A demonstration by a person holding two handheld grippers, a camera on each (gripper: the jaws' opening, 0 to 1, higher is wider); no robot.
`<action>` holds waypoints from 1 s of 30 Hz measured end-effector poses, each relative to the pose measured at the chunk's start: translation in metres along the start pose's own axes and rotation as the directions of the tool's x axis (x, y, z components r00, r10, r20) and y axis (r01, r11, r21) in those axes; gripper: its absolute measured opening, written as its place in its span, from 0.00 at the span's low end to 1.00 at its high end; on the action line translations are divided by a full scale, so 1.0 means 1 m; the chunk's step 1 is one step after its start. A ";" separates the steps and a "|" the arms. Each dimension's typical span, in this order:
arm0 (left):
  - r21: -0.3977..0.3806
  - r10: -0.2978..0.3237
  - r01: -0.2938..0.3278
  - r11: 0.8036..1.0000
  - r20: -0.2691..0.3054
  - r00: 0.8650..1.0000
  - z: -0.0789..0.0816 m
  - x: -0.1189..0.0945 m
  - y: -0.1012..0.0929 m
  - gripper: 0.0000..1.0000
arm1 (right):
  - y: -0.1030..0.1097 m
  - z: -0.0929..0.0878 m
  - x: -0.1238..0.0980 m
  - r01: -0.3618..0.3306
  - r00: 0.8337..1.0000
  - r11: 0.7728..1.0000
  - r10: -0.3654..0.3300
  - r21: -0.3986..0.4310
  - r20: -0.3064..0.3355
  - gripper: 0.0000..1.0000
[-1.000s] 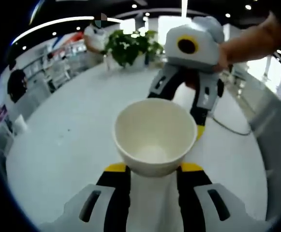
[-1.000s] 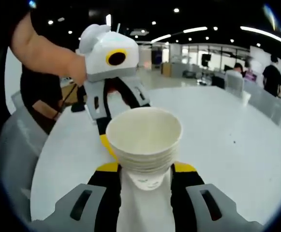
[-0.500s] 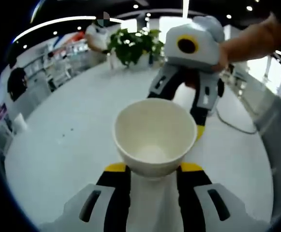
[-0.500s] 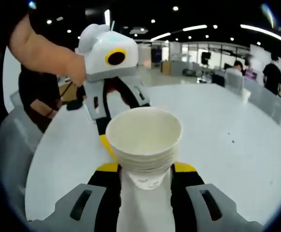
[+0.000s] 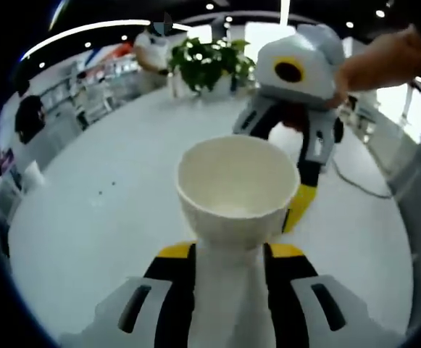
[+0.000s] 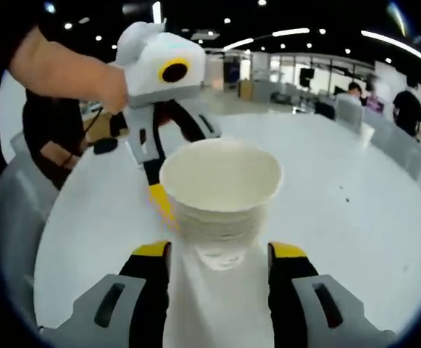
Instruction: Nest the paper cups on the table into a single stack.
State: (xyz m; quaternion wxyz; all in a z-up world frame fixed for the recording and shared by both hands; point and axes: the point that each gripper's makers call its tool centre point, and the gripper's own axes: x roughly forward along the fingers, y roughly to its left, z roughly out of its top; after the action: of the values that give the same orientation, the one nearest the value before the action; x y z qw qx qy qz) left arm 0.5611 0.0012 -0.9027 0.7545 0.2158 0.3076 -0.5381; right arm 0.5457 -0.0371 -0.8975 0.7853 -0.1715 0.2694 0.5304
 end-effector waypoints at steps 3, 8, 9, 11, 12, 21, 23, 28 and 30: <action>-0.100 0.093 -0.088 0.991 0.050 0.994 -0.002 -0.003 0.014 0.92 | -0.004 -0.007 -0.006 0.035 0.999 0.999 -0.034 0.018 -0.027 0.81; -0.184 0.166 -0.141 0.973 0.126 0.978 0.005 -0.025 0.024 0.98 | -0.020 -0.006 -0.022 0.129 0.991 0.991 -0.128 0.041 -0.024 1.00; -0.207 0.170 -0.137 0.969 0.149 0.974 0.008 -0.029 0.022 0.98 | -0.021 -0.006 -0.026 0.135 0.991 0.990 -0.134 0.036 -0.025 1.00; -0.208 0.210 -0.175 0.962 0.157 0.965 0.008 -0.037 0.025 0.98 | -0.028 -0.002 -0.037 0.188 0.982 0.981 -0.190 0.055 0.018 1.00; -0.206 0.230 -0.192 0.959 0.175 0.957 0.009 -0.043 0.024 0.98 | -0.028 -0.002 -0.044 0.200 0.979 0.976 -0.203 0.086 0.031 1.00; -0.317 0.344 -0.261 0.912 0.245 0.906 -0.005 -0.084 0.003 0.98 | 0.007 -0.011 -0.086 0.253 0.960 0.958 -0.266 0.135 0.088 1.00; -0.312 0.360 -0.276 0.909 0.254 0.898 -0.009 -0.094 -0.005 0.98 | 0.011 -0.014 -0.096 0.270 0.953 0.951 -0.287 0.153 0.102 1.00; -0.330 0.379 -0.289 0.899 0.255 0.890 -0.016 -0.113 -0.027 0.98 | 0.024 -0.019 -0.121 0.304 0.936 0.933 -0.331 0.194 0.122 1.00; -0.334 0.393 -0.302 0.893 0.251 0.885 -0.021 -0.121 -0.032 0.98 | 0.030 -0.018 -0.131 0.315 0.928 0.927 -0.346 0.205 0.140 1.00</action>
State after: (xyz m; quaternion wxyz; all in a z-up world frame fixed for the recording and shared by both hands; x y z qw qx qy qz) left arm 0.4975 0.0865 -0.8330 0.9012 0.0691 0.2147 -0.3700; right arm 0.4755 -0.1332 -0.8320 0.8962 -0.0965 0.2135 0.3766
